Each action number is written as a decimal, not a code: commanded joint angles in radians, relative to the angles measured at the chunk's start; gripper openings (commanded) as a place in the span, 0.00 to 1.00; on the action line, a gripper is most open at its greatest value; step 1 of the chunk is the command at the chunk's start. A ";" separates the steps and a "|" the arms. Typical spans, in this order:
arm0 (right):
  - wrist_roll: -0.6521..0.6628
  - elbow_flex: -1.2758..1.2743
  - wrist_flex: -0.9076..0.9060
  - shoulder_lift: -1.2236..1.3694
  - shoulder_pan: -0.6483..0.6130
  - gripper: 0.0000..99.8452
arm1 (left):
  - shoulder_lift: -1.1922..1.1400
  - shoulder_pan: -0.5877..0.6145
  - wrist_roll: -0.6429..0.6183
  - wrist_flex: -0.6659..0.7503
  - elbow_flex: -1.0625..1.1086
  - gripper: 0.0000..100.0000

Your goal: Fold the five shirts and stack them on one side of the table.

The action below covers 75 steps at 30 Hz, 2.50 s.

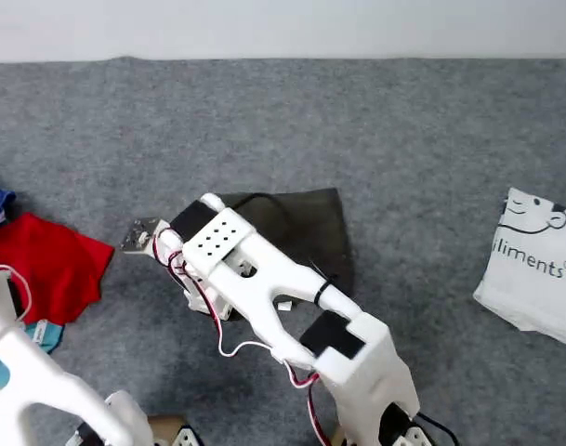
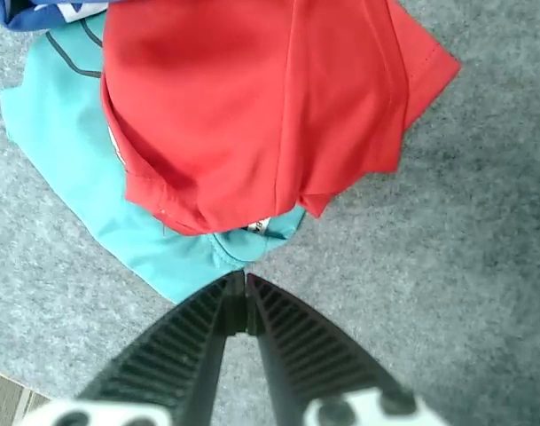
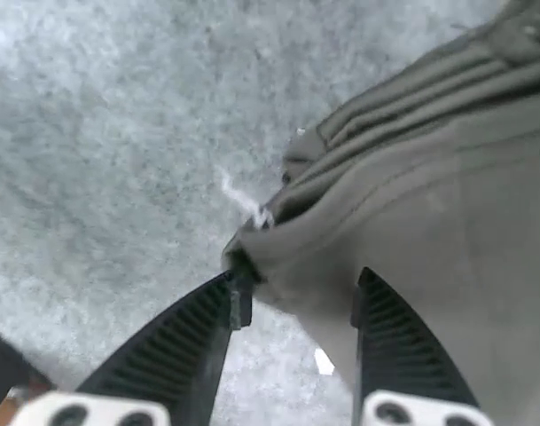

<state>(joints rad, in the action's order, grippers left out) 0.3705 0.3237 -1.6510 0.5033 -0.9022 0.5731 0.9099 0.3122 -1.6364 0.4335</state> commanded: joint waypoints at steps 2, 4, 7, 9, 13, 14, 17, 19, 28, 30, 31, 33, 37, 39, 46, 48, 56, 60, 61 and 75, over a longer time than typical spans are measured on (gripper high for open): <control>-0.008 0.137 -0.001 0.045 -0.008 0.19 | 0.026 -0.006 -0.003 0.023 -0.008 0.01; -0.005 0.175 -0.001 0.076 -0.005 0.19 | 0.026 -0.006 -0.003 0.034 -0.007 0.01; -0.005 0.236 -0.004 0.105 -0.004 0.19 | 0.026 -0.006 -0.002 0.034 -0.007 0.01; -0.003 0.273 -0.004 0.119 -0.004 0.19 | 0.026 -0.006 -0.002 0.034 -0.007 0.01; -0.003 0.287 -0.004 0.142 -0.002 0.17 | 0.026 -0.006 -0.002 0.034 -0.010 0.01; -0.002 0.287 -0.005 0.150 -0.002 0.15 | 0.026 -0.006 -0.002 0.034 -0.010 0.01; -0.002 0.287 -0.005 0.160 0.010 0.07 | 0.026 -0.006 -0.002 0.035 -0.010 0.01; -0.002 0.287 -0.005 0.162 0.018 0.03 | 0.026 -0.006 -0.002 0.052 -0.005 0.01; 0.091 0.311 -0.077 0.137 0.101 0.01 | 0.026 -0.023 -0.002 0.055 -0.010 0.01; 0.091 0.341 -0.091 0.119 0.142 0.01 | 0.028 -0.072 -0.002 0.048 -0.012 0.01; 0.092 0.362 -0.097 0.110 0.165 0.01 | 0.028 -0.110 -0.002 0.037 -0.013 0.01; 0.092 0.420 -0.113 0.099 0.209 0.01 | 0.028 -0.201 -0.008 0.012 -0.013 0.01; 0.121 0.526 -0.122 0.094 0.288 0.01 | 0.020 -0.408 -0.055 -0.002 -0.010 0.01; 0.121 0.559 -0.117 0.096 0.314 0.01 | 0.020 -0.499 -0.083 0.025 -0.010 0.01; 0.118 0.571 -0.114 0.096 0.371 0.01 | 0.017 -0.767 -0.087 0.110 0.059 0.01; 0.118 0.571 -0.114 0.096 0.389 0.01 | 0.017 -0.822 -0.087 0.144 0.117 0.01; 0.118 0.571 -0.114 0.096 0.437 0.01 | 0.018 -0.879 -0.086 0.311 0.311 0.01; 0.118 0.571 -0.113 0.096 0.441 0.01 | 0.018 -0.881 -0.092 0.388 0.366 0.01; 0.118 0.571 -0.108 0.097 0.444 0.01 | 0.018 -0.881 -0.097 0.405 0.374 0.01; 0.077 0.571 -0.058 0.096 0.483 0.01 | 0.018 -1.085 -0.479 0.502 0.386 0.01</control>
<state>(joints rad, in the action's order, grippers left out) 0.4580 0.8439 -1.7200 0.6751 -0.4342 0.5731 -0.1504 -0.1527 -1.1730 0.8201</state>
